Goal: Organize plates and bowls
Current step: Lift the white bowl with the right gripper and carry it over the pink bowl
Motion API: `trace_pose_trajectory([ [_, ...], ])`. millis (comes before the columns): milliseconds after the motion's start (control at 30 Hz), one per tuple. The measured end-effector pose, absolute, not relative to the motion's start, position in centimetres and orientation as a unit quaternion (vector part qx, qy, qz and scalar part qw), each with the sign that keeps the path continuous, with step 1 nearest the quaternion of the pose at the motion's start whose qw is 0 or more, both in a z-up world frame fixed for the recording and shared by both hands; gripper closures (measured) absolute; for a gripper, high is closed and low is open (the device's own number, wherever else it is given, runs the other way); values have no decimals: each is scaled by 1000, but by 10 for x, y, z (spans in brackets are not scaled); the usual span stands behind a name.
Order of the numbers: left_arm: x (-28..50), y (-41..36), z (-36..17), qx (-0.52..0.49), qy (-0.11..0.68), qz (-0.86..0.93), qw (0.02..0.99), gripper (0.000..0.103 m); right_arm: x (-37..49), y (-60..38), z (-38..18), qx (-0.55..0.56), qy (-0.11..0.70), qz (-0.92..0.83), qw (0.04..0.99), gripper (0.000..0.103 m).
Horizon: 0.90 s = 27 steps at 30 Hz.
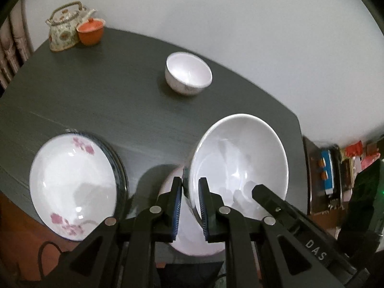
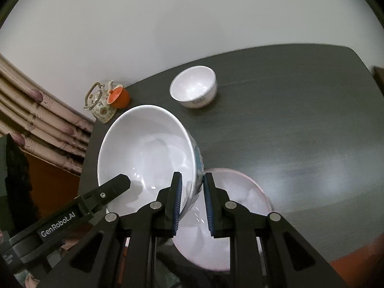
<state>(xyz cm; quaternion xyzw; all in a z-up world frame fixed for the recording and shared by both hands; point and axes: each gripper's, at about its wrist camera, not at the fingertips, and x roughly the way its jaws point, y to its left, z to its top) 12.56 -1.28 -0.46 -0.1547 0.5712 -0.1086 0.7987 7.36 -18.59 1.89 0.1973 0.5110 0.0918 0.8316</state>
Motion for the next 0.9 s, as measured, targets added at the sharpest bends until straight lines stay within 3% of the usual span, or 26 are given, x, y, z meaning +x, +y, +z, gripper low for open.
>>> trace_pose_trajectory([
  [600, 106, -34, -69, -110, 629, -81, 765, 89, 39, -205, -39, 196, 558, 63, 804, 83],
  [900, 107, -38, -72, -102, 635, -81, 762, 89, 39, -205, -60, 189, 580, 57, 791, 83],
])
